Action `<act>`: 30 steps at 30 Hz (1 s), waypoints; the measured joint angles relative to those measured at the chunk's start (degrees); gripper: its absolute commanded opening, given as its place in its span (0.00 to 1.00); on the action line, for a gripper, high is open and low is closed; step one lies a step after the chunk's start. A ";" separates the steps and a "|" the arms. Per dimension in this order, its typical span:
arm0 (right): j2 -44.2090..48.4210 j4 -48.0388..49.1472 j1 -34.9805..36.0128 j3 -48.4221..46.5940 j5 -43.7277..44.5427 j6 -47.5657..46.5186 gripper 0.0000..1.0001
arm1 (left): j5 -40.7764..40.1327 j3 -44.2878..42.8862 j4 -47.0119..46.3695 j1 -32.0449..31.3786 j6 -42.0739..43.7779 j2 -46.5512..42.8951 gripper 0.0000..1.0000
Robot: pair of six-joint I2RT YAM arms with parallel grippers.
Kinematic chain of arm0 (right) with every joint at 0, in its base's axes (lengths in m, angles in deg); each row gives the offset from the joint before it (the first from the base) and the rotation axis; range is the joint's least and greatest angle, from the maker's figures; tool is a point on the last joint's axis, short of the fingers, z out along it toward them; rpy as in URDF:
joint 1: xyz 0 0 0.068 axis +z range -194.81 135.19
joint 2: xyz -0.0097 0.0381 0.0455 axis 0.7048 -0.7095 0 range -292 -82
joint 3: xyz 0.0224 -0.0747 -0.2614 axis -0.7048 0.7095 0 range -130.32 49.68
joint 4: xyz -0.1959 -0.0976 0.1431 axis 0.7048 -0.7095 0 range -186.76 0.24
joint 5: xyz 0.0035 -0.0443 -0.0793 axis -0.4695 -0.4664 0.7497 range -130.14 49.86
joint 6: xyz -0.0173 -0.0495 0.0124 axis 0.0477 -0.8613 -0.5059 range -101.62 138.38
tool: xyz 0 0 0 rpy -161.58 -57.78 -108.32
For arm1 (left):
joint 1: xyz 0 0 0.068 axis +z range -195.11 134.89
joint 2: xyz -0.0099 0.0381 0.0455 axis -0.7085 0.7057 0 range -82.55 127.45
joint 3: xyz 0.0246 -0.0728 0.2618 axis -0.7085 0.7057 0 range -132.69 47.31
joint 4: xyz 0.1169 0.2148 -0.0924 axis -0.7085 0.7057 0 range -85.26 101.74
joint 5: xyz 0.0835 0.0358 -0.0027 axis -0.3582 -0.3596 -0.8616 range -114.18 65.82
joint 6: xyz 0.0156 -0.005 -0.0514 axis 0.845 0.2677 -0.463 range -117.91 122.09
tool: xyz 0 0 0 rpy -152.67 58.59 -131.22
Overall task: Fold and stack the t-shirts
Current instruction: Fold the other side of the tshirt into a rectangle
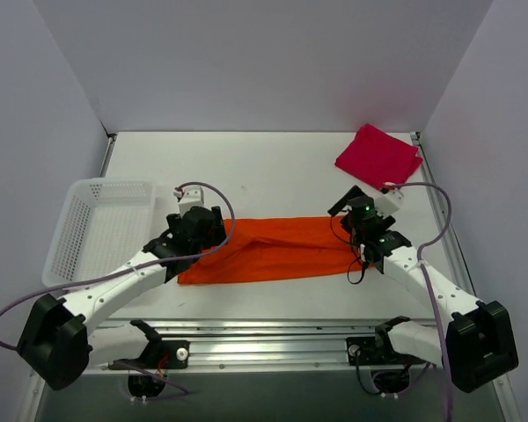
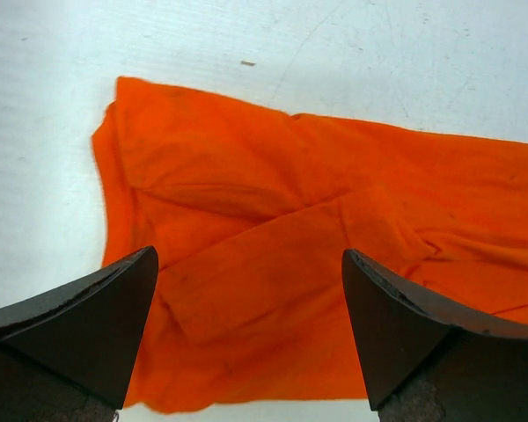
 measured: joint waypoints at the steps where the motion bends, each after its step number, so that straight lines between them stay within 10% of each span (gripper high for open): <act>1: -0.50 0.94 1.46 -0.50 -0.33 -0.44 0.93 | 1.20 -0.59 -1.75 0.50 0.42 2.25 0.95; 7: -5.77 3.69 10.80 -3.43 -1.16 -2.49 0.92 | 13.88 -1.88 -13.57 7.41 2.36 13.20 1.00; 15: -8.52 3.19 14.64 -4.81 -1.53 -4.28 0.92 | 28.44 -5.33 -22.84 12.02 5.66 23.93 0.82; 30: -9.64 2.08 14.64 -6.86 2.43 -6.91 0.92 | 42.49 -4.28 -27.56 12.50 5.38 23.61 0.67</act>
